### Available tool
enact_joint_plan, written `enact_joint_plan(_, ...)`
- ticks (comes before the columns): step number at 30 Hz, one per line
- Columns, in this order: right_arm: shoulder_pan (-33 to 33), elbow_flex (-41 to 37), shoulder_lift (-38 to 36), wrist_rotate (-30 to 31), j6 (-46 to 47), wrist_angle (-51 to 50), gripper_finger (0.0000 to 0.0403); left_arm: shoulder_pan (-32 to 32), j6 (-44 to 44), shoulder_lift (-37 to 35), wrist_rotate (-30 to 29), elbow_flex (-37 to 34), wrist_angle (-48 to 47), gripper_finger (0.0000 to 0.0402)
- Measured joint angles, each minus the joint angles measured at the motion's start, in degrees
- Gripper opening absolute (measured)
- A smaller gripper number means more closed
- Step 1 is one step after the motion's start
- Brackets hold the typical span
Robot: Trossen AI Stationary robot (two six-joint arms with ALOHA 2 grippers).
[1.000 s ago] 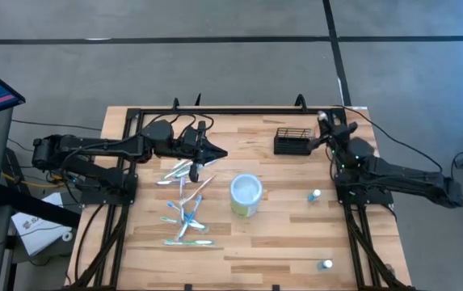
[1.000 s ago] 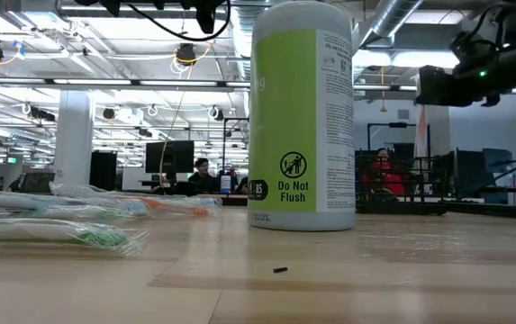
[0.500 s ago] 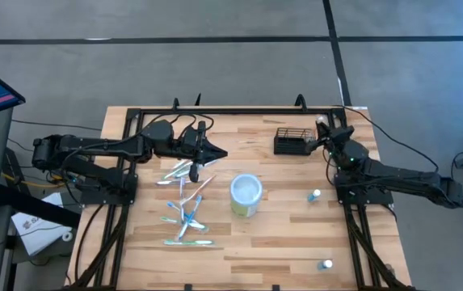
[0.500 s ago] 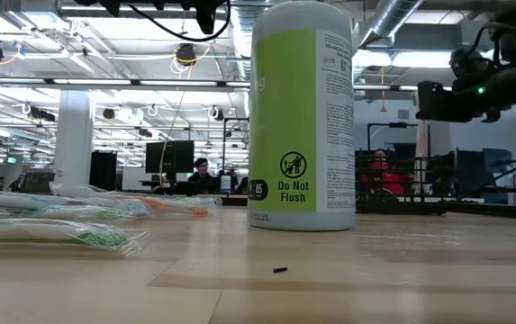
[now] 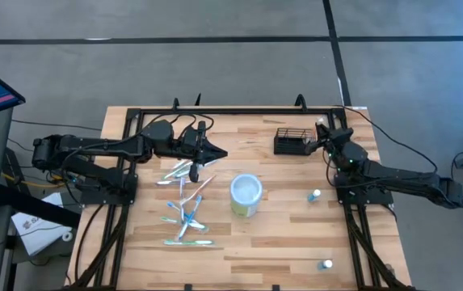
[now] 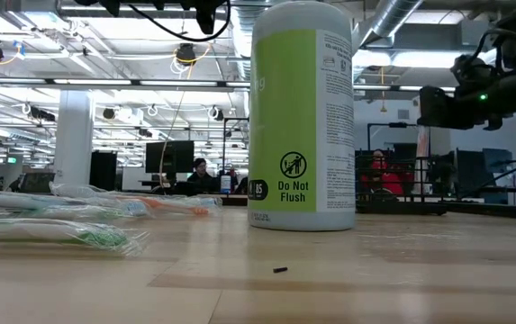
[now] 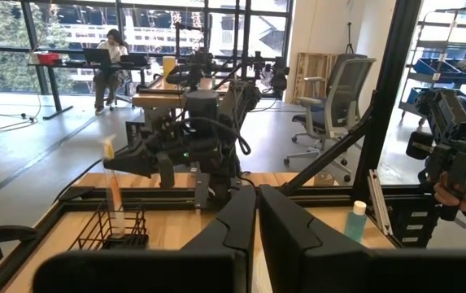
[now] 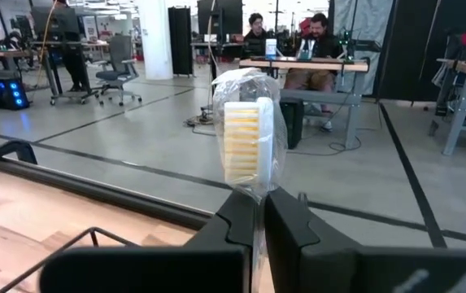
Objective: Pick & Place toothbrushing station
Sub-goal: Put the orange toothbrush into the wire organizer
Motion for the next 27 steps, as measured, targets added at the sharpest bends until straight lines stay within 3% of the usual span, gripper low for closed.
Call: enact_joint_plan(27, -0.8, 0.0, 6.8, 0.3, 2.8, 2.8, 0.0006, 0.0, 0.0, 0.0, 0.0, 0.0, -0.1, 0.0011)
